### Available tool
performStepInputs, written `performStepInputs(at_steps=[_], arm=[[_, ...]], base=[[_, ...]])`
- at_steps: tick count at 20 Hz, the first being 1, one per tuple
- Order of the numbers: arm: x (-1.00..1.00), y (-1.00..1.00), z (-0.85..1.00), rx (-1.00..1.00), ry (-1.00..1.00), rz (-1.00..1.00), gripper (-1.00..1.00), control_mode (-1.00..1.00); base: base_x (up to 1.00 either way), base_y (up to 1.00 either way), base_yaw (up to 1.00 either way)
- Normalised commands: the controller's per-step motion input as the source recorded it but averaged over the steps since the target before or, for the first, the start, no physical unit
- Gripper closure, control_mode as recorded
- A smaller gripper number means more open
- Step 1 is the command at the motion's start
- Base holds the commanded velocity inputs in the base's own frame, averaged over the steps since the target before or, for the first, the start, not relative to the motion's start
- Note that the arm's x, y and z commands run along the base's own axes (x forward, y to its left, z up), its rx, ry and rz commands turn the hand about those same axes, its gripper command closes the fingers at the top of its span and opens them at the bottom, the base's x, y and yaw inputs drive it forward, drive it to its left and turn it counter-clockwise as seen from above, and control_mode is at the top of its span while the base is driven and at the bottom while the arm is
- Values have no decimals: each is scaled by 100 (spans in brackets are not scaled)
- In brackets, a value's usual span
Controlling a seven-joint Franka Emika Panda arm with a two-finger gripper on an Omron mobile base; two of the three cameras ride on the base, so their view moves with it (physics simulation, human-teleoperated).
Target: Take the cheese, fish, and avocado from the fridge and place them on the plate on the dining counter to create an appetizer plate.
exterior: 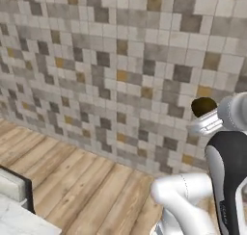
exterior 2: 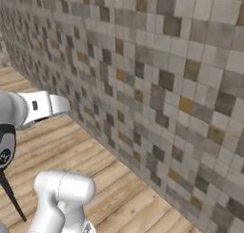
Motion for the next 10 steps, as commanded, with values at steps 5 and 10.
performStepInputs(at_steps=[5,10], arm=[[0,0,0,0,0,0,100,100],[0,0,0,0,0,0,100,100]], base=[[52,0,87],[59,0,86]])
